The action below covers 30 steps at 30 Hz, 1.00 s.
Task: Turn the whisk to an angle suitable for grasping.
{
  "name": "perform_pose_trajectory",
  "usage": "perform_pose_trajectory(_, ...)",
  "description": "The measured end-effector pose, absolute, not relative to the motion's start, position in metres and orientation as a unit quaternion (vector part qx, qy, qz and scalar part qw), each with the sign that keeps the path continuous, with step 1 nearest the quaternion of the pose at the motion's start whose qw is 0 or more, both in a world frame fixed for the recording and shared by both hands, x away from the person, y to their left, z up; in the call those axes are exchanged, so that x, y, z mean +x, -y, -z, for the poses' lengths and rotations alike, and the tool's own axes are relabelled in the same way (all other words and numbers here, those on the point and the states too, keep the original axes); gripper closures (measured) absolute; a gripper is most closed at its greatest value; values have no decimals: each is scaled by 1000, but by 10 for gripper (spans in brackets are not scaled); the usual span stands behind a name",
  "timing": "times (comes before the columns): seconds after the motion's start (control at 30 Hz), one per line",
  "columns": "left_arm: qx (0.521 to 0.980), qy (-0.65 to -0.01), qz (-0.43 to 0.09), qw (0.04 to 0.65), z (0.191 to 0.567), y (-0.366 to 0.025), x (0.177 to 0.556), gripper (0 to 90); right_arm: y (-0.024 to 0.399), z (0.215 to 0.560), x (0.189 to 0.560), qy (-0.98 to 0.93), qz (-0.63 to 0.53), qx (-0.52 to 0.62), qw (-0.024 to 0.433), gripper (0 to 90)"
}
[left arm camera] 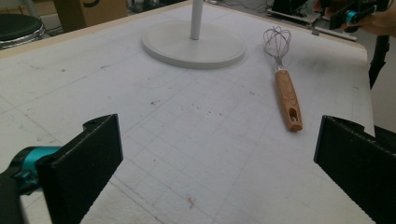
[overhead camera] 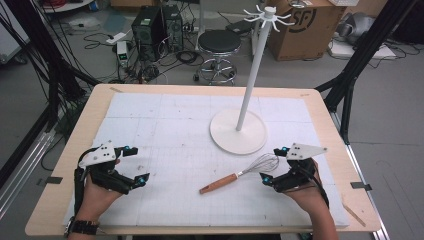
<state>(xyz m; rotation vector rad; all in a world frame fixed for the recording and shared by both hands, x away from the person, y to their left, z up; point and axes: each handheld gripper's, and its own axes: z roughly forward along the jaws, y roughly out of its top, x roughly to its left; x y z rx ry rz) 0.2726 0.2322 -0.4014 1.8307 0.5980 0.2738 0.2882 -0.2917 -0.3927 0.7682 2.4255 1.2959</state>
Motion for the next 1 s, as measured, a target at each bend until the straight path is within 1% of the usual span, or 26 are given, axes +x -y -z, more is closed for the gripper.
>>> perform_pose_trajectory(0.2,778,-253,-116,563,401,-230,272,17,269,382,299,-864,-425,236,132,10)
perform_pose_trajectory(0.27,780,-251,-115,562,400,-230,272,17,258,379,305,-878,-405,221,124,50)
perform_pose_trajectory(0.43,781,-250,-115,561,400,-228,273,17,245,379,310,-892,-387,204,113,73)
perform_pose_trajectory(0.47,781,-250,-115,560,400,-228,273,17,238,380,313,-902,-374,192,100,154)
perform_pose_trajectory(0.53,782,-250,-115,560,401,-228,273,17,234,381,314,-906,-371,183,93,156)
perform_pose_trajectory(0.63,782,-250,-116,559,401,-229,273,17,218,386,318,-923,-340,164,75,204)
perform_pose_trajectory(0.77,782,-250,-115,559,401,-229,273,17,206,391,322,-935,-314,152,62,222)
perform_pose_trajectory(0.8,782,-250,-115,559,401,-229,273,17,203,393,324,-939,-305,145,63,243)
perform_pose_trajectory(0.83,782,-250,-115,559,401,-229,273,17,198,396,325,-944,-294,139,53,267)
perform_pose_trajectory(0.93,783,-249,-114,559,401,-229,274,17,192,401,326,-950,-277,135,46,308)
perform_pose_trajectory(0.97,783,-249,-114,559,401,-228,274,17,192,401,326,-950,-277,135,46,308)
perform_pose_trajectory(1.0,783,-249,-114,558,401,-228,274,17,188,405,327,-955,-261,133,39,340)
